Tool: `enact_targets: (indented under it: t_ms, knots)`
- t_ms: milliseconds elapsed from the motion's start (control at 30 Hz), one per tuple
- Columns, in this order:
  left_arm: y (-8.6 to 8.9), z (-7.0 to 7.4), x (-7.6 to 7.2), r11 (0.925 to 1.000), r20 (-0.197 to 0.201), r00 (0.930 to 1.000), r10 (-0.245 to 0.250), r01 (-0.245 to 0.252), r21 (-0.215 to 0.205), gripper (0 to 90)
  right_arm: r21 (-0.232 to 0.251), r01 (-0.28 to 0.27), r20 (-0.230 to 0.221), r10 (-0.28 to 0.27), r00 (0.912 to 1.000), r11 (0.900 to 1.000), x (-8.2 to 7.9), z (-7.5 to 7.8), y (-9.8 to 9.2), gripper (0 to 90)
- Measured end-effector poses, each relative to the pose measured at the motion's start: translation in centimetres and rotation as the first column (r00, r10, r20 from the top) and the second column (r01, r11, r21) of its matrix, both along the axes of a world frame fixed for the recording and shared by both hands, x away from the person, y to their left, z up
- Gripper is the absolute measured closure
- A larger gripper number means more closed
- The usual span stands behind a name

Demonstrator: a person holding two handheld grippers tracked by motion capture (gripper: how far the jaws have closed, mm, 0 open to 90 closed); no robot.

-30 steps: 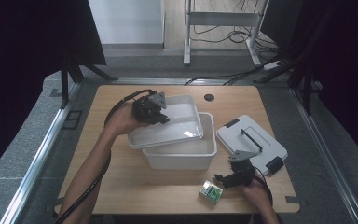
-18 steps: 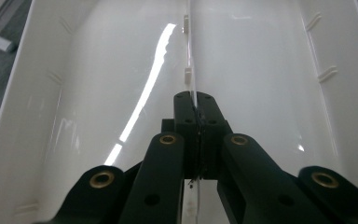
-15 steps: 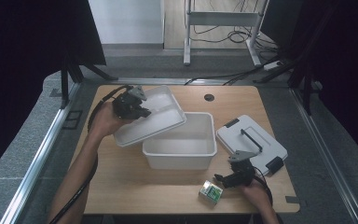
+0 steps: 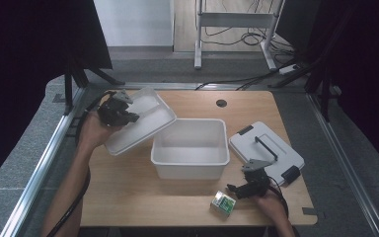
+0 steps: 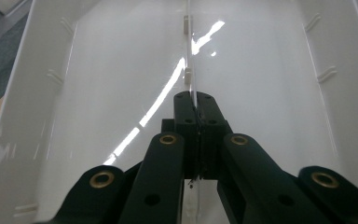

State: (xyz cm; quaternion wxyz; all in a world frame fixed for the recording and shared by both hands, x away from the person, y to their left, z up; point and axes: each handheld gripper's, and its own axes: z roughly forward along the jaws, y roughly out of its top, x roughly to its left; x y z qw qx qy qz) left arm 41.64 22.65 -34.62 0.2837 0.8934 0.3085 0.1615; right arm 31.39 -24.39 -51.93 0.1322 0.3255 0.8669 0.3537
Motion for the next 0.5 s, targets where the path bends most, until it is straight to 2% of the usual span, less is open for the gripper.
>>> enact_targets:
  t_ms: [300, 500]
  knots:
    - [3.0, -0.9, -0.3, 0.9953, -0.009, 0.9953, 0.096, -0.096, -0.010, 89.1, 0.000, 0.003, -0.002, -0.003, 1.0000, 1.000, 0.0, 0.0, 0.0, 2.0]
    - [4.8, -1.3, -0.7, 0.9910, -0.010, 0.9909, 0.134, -0.134, -0.003, 89.1, -0.001, 0.005, -0.001, -0.005, 1.0000, 1.000, 0.0, 0.0, 0.0, 2.0]
